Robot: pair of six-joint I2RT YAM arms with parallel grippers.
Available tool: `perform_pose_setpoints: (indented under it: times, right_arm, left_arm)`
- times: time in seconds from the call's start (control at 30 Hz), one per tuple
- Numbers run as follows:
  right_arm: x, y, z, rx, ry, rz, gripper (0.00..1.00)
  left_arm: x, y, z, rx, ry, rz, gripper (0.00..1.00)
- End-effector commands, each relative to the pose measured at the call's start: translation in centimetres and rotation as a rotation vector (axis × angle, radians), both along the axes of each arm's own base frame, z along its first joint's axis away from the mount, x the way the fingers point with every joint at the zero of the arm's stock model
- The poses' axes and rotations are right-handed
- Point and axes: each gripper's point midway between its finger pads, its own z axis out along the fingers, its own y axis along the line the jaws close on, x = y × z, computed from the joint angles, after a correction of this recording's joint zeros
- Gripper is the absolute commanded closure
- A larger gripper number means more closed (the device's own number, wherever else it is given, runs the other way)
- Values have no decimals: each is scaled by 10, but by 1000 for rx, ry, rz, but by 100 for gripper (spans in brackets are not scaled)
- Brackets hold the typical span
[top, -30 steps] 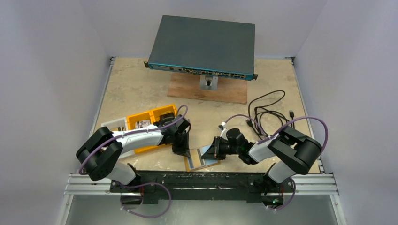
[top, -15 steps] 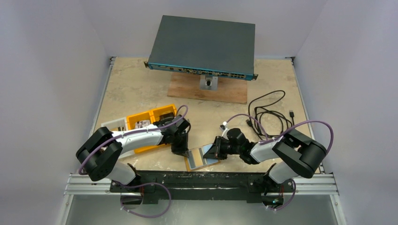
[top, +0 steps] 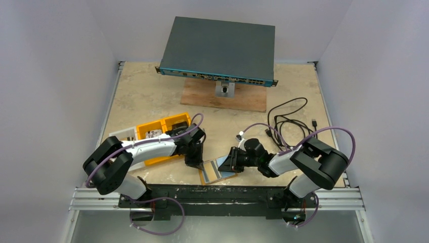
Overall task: Take the credit cards out of the card holder
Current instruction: Remove the credit card from the card holder.
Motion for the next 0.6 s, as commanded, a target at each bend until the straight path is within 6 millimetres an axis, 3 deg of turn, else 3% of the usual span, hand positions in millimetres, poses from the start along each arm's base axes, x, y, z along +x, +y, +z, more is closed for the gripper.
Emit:
perform_pose_setpoints:
  times: [0.0,0.57]
  right_arm:
    - [1,0,-1,4,-12,6,81]
    - [0,1,-4,-14,-14,33,80]
  left_arm:
    - [7,-5,1,-1,-22,-17,100]
    - [6,-26,6,-31,-21,-57,100]
